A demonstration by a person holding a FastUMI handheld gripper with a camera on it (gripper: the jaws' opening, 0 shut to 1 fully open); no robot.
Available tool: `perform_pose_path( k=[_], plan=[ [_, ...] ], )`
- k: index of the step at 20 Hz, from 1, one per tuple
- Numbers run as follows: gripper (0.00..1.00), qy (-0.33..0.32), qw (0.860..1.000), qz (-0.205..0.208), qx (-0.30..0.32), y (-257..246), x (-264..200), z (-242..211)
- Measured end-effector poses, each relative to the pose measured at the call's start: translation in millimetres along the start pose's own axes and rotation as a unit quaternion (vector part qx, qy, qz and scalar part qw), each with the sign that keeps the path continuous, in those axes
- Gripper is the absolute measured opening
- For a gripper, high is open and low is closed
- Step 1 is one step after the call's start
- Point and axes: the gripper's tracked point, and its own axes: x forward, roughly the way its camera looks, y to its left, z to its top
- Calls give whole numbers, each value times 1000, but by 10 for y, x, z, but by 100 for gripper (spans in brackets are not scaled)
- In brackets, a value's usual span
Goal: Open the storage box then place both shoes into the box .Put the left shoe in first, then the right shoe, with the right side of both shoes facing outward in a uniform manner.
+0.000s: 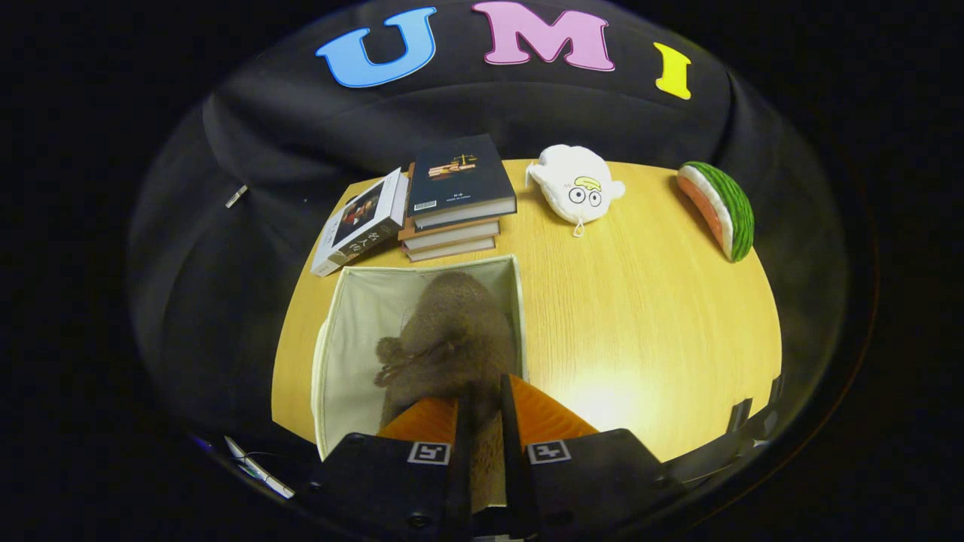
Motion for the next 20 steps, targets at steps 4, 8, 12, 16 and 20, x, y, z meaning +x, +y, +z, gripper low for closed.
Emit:
perform_pose_path(
  k=[4,8,12,16,20],
  plan=[
    [76,-19,1000,12,-6,-3,-70,79],
    [92,-28,999,12,-14,-50,-119,68],
    [98,-37,999,21,-26,-34,-190,45],
    [99,-48,998,24,-38,-55,-267,15],
    [99,-87,994,28,-56,-136,-386,119]
  ],
)
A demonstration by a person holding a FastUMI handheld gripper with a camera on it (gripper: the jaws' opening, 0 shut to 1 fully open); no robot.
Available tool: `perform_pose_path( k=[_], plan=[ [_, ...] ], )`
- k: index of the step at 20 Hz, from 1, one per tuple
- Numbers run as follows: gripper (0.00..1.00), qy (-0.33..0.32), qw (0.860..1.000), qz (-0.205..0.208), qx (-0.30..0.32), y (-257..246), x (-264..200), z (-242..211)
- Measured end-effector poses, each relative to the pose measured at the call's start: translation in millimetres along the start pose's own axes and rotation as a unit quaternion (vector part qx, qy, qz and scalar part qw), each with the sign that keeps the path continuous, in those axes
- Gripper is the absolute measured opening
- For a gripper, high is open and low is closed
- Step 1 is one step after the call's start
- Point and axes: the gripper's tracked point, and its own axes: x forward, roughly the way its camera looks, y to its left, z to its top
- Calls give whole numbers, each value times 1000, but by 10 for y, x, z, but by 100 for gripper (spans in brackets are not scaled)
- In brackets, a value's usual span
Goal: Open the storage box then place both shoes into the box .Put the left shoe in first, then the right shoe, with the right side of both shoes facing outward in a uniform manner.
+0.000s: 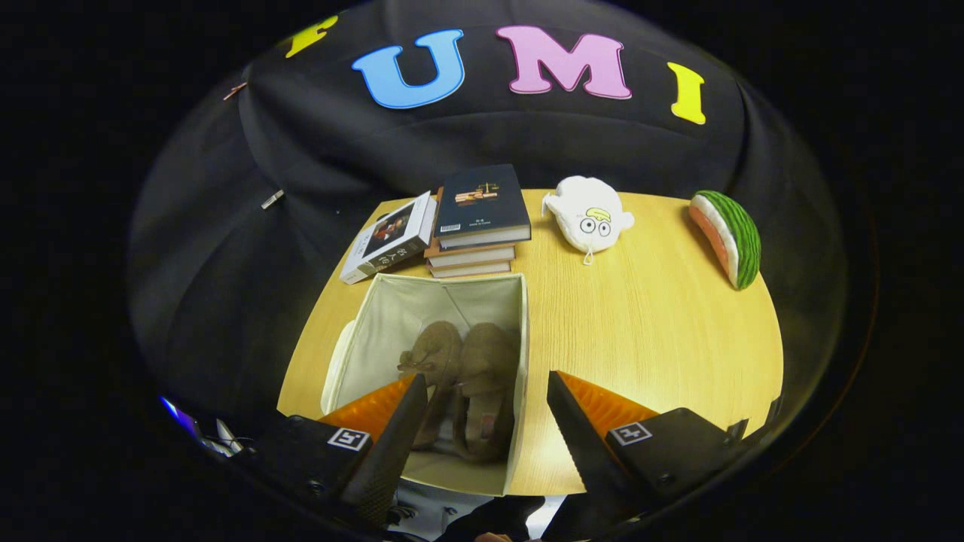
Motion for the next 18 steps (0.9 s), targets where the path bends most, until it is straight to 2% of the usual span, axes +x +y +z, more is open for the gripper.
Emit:
perform_pose_path(
  k=[9,18],
  plan=[
    [99,-124,991,-49,-33,-758,-366,491],
    [99,-257,959,-111,-44,-1542,-1012,1104]
  ],
)
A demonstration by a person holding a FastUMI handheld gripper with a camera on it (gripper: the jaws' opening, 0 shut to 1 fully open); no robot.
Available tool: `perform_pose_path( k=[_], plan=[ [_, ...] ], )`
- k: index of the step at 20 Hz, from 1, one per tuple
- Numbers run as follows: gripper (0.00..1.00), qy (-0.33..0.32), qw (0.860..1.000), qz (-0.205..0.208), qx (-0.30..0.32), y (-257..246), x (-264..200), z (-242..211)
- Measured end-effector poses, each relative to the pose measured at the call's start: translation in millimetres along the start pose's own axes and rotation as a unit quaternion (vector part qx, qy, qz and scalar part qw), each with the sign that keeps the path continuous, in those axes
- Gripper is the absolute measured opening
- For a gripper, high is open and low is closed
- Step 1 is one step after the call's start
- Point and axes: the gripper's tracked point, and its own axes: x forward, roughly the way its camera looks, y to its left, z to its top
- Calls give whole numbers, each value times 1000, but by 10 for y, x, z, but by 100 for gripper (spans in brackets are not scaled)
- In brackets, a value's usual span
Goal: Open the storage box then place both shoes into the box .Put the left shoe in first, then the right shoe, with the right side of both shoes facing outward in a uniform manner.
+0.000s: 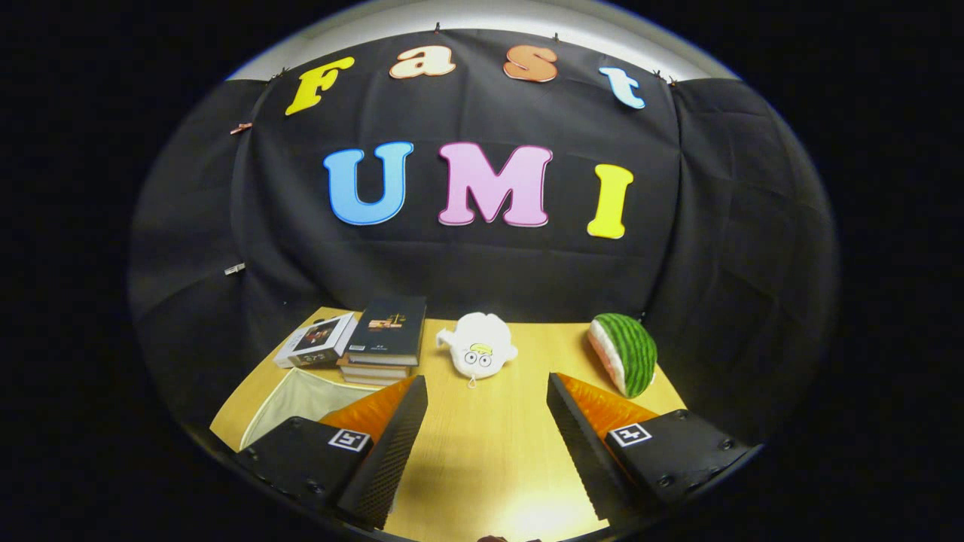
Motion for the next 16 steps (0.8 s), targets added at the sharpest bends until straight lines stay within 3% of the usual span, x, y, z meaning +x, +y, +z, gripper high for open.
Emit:
perform_pose_path(
  k=[7,16],
  plan=[
    [97,-89,995,-35,-31,-391,-308,493],
    [98,-138,989,-32,-49,-673,-424,844]
  ],
)
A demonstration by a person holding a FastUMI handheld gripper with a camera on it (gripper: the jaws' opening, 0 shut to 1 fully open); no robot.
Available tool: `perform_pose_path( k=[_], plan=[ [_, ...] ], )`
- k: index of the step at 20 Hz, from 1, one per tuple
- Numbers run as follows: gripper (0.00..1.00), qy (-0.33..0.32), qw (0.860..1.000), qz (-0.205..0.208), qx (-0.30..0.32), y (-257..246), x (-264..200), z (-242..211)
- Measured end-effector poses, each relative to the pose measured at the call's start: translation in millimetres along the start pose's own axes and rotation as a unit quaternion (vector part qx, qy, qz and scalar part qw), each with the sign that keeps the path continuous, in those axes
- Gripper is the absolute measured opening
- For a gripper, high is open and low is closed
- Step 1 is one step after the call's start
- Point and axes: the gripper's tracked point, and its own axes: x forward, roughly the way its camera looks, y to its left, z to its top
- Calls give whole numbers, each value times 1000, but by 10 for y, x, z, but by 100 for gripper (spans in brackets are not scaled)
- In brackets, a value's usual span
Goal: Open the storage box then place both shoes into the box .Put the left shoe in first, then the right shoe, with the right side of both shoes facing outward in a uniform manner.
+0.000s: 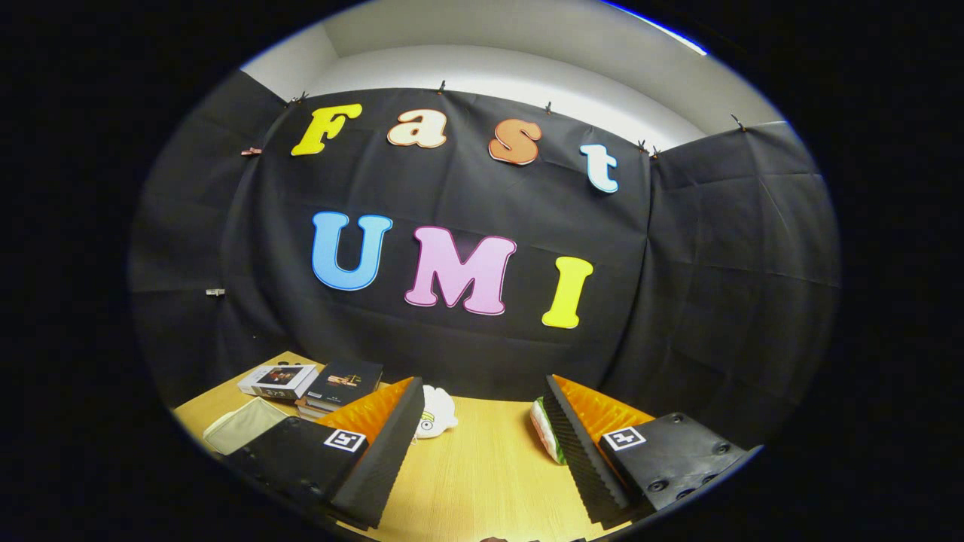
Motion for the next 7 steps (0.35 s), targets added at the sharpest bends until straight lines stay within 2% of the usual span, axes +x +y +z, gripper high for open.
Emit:
perform_pose_path(
  k=[7],
  plan=[
    [98,13,1000,8,16,-314,122,-112]
  ],
)
